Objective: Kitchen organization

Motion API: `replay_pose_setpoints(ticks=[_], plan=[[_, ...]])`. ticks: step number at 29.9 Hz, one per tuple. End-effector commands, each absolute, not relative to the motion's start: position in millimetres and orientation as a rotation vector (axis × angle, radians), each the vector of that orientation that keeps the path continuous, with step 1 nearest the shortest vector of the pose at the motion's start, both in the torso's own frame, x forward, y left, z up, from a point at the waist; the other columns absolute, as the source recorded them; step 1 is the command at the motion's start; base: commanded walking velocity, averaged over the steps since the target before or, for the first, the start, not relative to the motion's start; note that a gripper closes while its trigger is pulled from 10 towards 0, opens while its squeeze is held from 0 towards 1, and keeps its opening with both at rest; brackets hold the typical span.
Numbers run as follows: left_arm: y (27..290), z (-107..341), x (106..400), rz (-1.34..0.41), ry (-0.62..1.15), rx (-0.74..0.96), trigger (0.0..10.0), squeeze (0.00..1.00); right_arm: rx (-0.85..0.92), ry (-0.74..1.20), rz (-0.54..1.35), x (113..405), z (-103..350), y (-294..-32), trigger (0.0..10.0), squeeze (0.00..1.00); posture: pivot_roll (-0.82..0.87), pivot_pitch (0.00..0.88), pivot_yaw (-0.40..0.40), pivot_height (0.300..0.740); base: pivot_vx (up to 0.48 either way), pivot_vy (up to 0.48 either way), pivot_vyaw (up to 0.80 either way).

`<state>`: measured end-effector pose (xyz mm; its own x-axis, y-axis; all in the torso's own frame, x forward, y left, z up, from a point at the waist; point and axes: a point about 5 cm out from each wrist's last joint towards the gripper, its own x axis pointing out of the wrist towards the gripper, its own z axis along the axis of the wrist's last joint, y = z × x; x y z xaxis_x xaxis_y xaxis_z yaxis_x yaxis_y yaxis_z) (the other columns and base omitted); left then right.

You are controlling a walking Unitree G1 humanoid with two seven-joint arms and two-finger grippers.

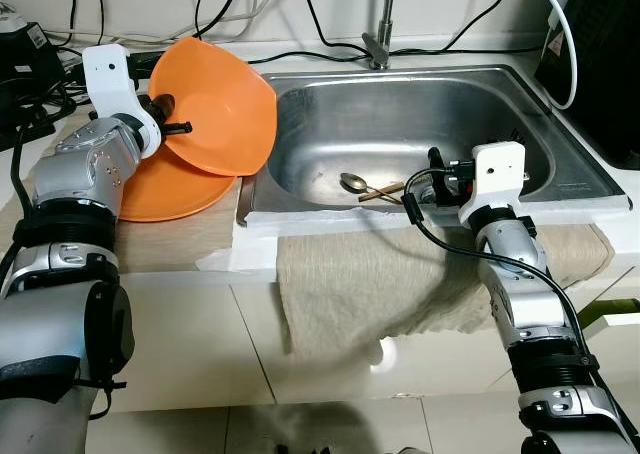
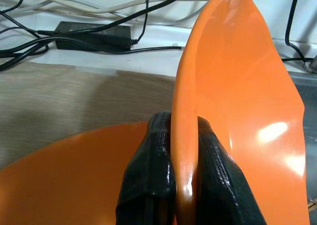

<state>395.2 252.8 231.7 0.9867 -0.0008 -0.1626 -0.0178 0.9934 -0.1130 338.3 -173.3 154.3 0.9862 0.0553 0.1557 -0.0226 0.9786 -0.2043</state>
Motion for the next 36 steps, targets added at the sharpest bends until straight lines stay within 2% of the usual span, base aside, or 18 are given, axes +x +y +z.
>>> replay_pose_setpoints(ticks=[1, 36], plan=[[254.1, 216.7, 392.4, 0.023, 0.229, -0.094, 0.0, 0.0, -0.203, -0.17, 0.035, 336.1, 156.0, -176.3, 10.0, 0.0, -0.07, 0.0, 0.031, 0.74, 0.0, 0.0, 0.0], [251.5, 217.5, 390.3, 0.02, 0.227, -0.094, 0.0, 0.0, -0.204, -0.174, 0.034, 332.1, 157.0, -179.9, 10.0, 0.0, -0.11, 0.0, 0.027, 0.74, 0.0, 0.0, 0.0]])
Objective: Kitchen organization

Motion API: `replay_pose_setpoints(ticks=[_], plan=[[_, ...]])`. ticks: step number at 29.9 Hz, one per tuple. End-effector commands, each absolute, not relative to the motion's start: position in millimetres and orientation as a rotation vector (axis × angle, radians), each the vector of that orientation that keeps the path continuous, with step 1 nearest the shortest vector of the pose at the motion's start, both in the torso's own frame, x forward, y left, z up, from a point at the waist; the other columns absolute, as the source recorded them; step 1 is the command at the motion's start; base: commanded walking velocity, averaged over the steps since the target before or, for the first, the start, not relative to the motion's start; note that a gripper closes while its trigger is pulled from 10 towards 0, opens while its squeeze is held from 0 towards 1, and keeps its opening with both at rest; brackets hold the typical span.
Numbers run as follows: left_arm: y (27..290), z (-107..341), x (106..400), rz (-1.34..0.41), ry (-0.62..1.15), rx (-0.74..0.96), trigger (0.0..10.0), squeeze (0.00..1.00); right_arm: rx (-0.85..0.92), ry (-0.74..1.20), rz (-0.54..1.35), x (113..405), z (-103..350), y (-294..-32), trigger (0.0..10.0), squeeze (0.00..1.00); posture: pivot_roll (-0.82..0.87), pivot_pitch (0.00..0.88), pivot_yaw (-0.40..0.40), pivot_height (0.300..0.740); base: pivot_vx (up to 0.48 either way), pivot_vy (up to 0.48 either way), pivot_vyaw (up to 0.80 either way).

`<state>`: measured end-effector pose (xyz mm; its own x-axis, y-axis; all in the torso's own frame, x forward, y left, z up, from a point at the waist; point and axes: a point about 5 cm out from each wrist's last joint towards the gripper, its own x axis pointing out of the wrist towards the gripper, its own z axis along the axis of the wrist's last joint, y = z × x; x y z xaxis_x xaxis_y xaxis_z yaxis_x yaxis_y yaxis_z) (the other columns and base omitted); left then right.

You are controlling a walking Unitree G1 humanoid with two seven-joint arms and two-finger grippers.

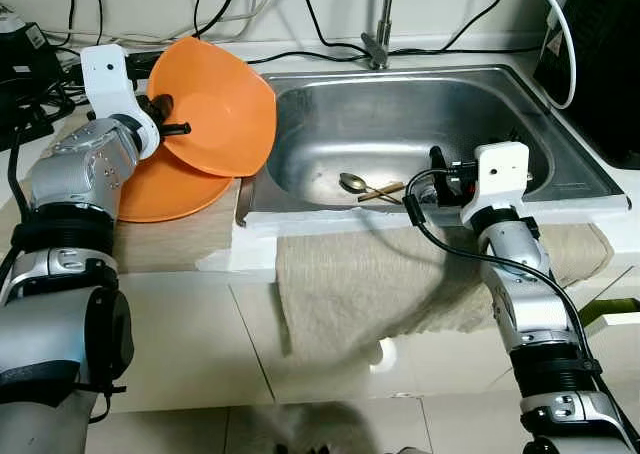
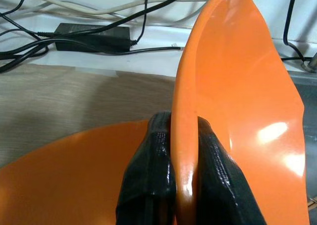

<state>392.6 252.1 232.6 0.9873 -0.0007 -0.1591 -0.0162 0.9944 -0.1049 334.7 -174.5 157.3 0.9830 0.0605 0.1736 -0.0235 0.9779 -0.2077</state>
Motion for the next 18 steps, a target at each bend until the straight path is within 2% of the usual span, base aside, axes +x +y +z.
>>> replay_pose_setpoints(ticks=[1, 18], plan=[[250.9, 217.2, 390.3, 0.02, 0.227, -0.094, 0.0, 0.0, -0.204, -0.173, 0.034, 331.9, 156.7, -180.5, 10.0, 0.0, -0.13, 0.0, 0.035, 0.74, 0.0, 0.0, 0.0], [251.7, 215.6, 389.8, 0.022, 0.229, -0.094, 0.0, 0.0, -0.203, -0.17, 0.035, 332.4, 155.1, -179.1, 10.0, 0.0, -0.16, 0.0, 0.067, 0.74, 0.0, 0.0, 0.0]])
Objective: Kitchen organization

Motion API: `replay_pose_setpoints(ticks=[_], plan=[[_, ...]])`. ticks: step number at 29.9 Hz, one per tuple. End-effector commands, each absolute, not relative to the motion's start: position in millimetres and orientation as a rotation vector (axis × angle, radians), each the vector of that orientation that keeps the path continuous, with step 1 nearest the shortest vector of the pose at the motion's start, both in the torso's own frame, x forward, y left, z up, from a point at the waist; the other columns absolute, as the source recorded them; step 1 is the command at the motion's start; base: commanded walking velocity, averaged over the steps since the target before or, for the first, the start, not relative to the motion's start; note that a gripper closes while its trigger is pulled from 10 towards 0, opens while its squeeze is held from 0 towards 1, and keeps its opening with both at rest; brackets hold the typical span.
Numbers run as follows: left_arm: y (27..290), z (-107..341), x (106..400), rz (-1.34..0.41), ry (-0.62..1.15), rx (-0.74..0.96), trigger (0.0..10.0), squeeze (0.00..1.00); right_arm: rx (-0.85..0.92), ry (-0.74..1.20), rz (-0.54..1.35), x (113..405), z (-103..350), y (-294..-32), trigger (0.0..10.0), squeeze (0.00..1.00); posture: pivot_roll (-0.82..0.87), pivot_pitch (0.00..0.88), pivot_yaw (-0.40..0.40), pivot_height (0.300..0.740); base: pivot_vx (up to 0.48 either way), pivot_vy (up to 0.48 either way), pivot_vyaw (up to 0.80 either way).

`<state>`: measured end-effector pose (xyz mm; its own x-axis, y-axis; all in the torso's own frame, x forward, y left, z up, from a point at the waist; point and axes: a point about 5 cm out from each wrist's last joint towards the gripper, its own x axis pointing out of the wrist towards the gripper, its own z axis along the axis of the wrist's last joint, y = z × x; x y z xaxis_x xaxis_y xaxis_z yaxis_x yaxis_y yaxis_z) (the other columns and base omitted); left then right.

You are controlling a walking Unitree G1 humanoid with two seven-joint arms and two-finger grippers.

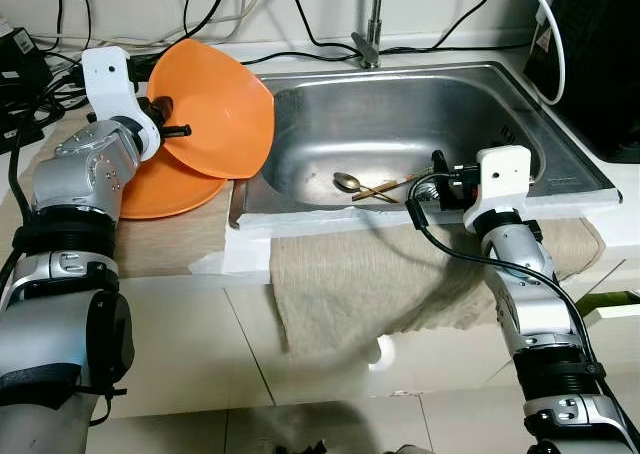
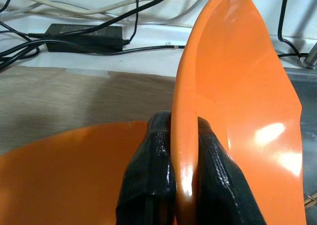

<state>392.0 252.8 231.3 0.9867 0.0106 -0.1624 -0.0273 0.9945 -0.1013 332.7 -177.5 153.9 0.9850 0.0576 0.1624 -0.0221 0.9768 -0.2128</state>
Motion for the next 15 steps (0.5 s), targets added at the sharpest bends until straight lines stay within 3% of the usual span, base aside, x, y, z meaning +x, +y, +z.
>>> replay_pose_setpoints(ticks=[1, 15], plan=[[251.7, 215.4, 389.9, 0.023, 0.229, -0.094, 0.0, 0.0, -0.203, -0.17, 0.035, 332.6, 154.9, -179.0, 10.0, 0.0, -0.16, 0.0, 0.067, 0.74, 0.0, 0.0, 0.0], [251.8, 214.4, 391.2, 0.025, 0.23, -0.094, 0.0, 0.0, -0.203, -0.165, 0.035, 335.4, 153.9, -178.0, 10.0, 0.0, -0.16, 0.0, 0.07, 0.74, 0.0, 0.0, 0.0]])
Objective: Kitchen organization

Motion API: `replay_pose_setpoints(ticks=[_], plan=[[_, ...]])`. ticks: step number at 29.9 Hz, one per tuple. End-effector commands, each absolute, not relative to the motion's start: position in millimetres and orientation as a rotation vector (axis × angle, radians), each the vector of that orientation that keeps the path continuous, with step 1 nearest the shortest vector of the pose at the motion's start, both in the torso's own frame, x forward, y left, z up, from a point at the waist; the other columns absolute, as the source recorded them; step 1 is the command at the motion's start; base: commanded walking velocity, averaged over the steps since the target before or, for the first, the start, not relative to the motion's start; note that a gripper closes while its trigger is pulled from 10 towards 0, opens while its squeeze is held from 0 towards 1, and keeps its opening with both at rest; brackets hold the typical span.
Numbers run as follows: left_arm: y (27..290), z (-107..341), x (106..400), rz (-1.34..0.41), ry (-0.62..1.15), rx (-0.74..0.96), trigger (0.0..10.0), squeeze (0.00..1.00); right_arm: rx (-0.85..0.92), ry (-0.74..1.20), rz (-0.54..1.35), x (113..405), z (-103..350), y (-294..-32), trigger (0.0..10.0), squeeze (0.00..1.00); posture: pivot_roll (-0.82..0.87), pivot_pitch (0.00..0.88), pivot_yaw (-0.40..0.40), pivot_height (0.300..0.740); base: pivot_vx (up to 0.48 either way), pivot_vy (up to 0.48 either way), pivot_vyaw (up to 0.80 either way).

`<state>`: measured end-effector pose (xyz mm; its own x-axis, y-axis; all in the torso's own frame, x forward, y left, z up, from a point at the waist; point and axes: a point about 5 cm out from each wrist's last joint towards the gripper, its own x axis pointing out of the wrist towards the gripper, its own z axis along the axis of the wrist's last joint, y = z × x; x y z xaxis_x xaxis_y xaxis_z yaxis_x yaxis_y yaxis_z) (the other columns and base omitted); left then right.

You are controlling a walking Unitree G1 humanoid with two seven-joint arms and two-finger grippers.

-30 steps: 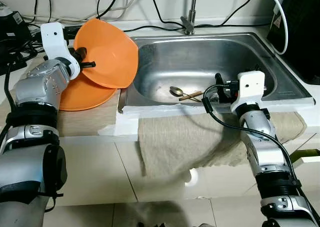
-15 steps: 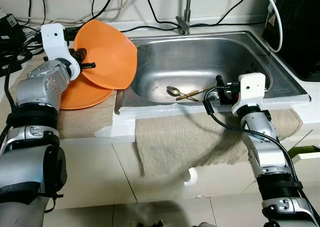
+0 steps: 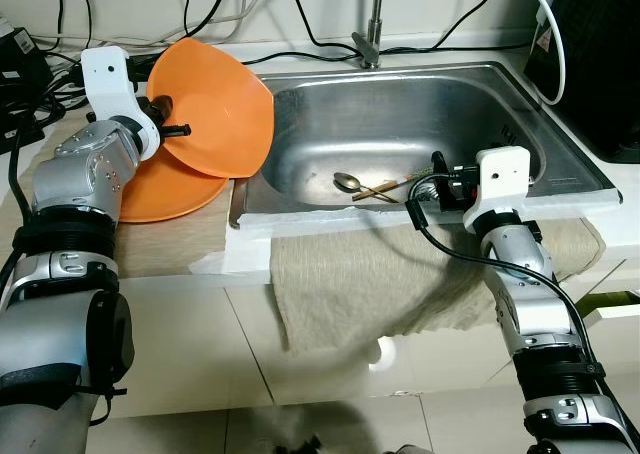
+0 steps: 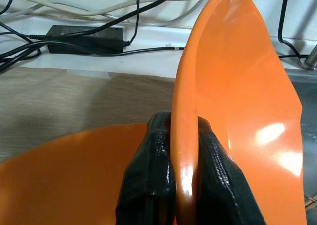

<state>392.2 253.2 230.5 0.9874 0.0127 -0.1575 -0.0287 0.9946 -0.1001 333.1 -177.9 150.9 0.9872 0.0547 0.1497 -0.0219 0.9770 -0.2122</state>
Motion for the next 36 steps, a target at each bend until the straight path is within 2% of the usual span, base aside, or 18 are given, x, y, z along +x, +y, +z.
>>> replay_pose_setpoints(ticks=[1, 36], plan=[[251.7, 214.5, 391.4, 0.025, 0.23, -0.094, 0.0, 0.0, -0.203, -0.165, 0.035, 335.6, 154.0, -178.0, 10.0, 0.0, -0.16, 0.0, 0.07, 0.74, 0.0, 0.0, 0.0], [254.4, 218.3, 394.2, 0.028, 0.228, -0.094, 0.0, 0.0, -0.203, -0.167, 0.036, 340.7, 157.5, -174.8, 10.0, 0.0, -0.08, 0.0, 0.047, 0.74, 0.0, 0.0, 0.0]])
